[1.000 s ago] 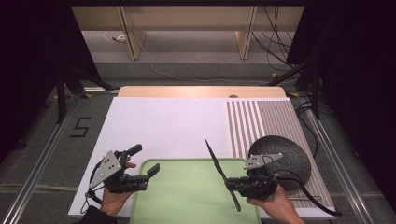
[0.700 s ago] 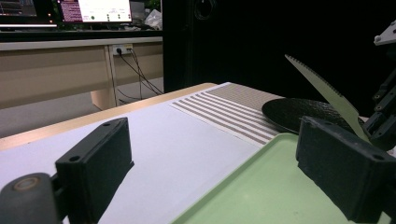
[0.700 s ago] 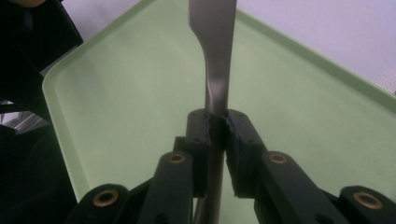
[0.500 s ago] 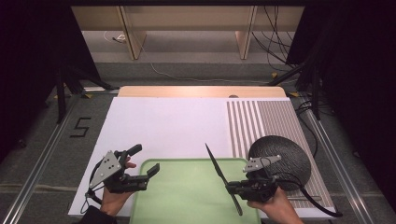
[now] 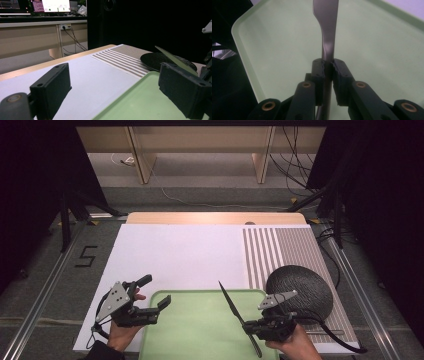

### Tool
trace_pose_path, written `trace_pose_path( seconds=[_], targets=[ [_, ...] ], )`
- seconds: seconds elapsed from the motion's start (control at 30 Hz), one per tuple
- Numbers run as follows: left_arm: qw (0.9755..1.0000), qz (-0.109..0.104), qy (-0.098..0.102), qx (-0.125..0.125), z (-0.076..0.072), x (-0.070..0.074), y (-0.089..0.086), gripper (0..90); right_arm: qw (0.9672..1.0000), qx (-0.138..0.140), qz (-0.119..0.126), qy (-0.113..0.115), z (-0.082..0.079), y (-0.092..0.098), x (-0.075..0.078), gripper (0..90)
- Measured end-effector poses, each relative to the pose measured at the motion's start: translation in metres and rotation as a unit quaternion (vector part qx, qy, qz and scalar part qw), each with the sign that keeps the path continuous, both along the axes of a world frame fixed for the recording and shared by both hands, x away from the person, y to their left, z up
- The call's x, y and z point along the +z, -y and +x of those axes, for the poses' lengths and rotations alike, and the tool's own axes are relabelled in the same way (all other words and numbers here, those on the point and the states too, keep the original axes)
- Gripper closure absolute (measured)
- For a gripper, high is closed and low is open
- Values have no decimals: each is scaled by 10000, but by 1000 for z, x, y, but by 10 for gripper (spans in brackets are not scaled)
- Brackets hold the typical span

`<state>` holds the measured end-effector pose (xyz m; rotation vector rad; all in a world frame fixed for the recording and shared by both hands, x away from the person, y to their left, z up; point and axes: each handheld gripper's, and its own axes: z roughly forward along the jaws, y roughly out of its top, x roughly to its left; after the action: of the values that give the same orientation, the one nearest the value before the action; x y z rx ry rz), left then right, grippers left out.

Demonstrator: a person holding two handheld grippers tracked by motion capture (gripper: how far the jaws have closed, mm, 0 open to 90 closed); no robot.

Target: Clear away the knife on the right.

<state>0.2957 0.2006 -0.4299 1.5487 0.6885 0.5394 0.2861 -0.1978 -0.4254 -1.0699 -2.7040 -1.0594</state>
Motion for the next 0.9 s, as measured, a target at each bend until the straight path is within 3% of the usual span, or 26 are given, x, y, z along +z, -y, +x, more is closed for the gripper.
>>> trace_pose_path(
  seconds=[0.9],
  targets=[
    [10000,1,2,-3,0,0,0,103,9971,41,-665,-368,-8,-3,-12,806]
  ],
)
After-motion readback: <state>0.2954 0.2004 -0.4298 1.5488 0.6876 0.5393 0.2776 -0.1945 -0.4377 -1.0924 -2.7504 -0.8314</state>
